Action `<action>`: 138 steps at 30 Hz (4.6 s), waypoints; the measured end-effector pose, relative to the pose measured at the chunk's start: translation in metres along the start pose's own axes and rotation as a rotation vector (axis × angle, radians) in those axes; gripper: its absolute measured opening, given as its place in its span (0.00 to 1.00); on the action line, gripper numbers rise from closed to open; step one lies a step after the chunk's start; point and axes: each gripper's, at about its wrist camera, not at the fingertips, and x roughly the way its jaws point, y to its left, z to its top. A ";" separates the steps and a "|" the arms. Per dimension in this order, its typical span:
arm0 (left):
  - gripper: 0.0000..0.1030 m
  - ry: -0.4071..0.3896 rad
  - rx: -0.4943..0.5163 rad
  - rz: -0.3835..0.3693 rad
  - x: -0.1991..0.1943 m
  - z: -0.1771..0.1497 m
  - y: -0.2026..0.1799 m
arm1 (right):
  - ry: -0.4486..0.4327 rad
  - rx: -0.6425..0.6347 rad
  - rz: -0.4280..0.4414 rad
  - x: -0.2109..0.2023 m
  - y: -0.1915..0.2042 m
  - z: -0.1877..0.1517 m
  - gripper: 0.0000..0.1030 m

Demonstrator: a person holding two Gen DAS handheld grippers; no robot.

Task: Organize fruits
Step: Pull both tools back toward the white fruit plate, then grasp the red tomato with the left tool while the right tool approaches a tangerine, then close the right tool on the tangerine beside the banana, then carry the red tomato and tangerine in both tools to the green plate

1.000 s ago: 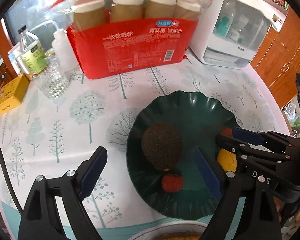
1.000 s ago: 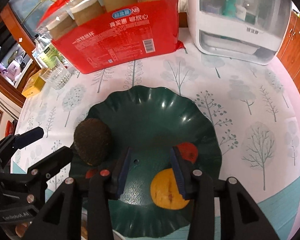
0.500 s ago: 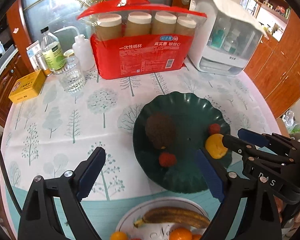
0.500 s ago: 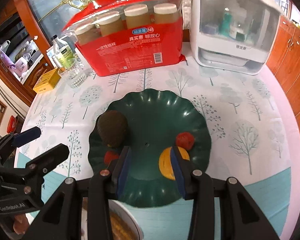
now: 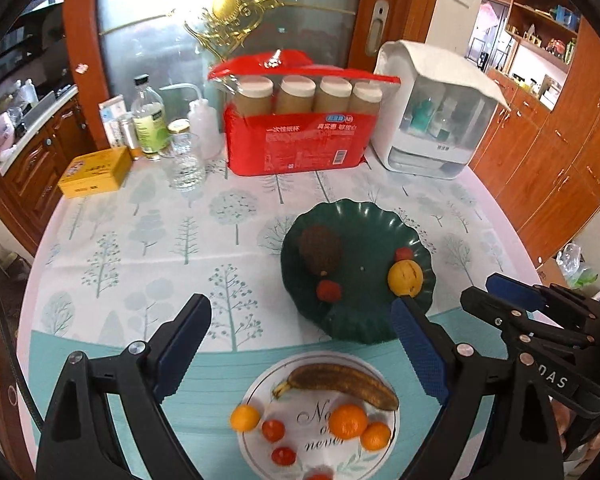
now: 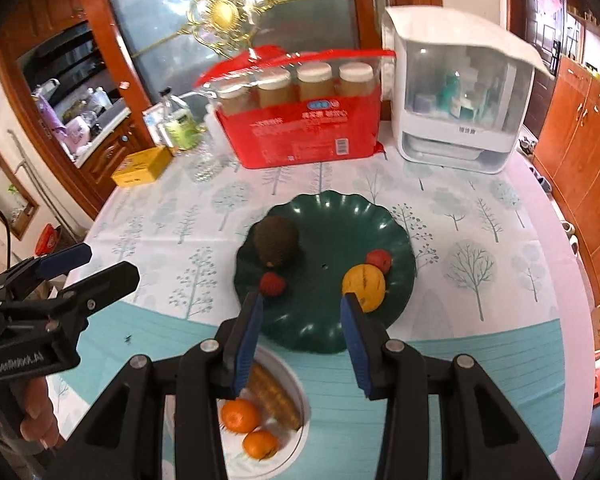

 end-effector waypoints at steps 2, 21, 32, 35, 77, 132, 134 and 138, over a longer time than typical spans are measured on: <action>0.88 -0.007 -0.010 0.004 -0.012 -0.010 0.004 | -0.009 -0.014 0.008 -0.011 0.007 -0.008 0.40; 0.88 0.065 0.056 0.008 -0.023 -0.141 -0.002 | 0.033 -0.099 0.065 -0.016 0.041 -0.106 0.40; 0.86 0.206 0.074 -0.039 0.036 -0.216 -0.002 | 0.152 -0.038 0.092 0.033 0.029 -0.151 0.40; 0.82 0.236 0.059 -0.059 0.048 -0.226 0.001 | 0.176 -0.018 0.104 0.043 0.026 -0.159 0.40; 0.31 0.208 -0.057 -0.157 0.050 -0.204 0.009 | 0.222 0.008 0.130 0.081 0.028 -0.168 0.37; 0.31 0.119 -0.006 -0.068 0.216 0.027 -0.069 | 0.155 0.149 -0.008 0.195 -0.090 0.062 0.38; 0.32 0.118 -0.008 -0.073 0.219 0.026 -0.067 | 0.170 0.149 -0.005 0.200 -0.090 0.061 0.38; 0.41 0.116 0.012 -0.088 0.219 0.026 -0.069 | 0.197 0.171 0.025 0.209 -0.092 0.057 0.38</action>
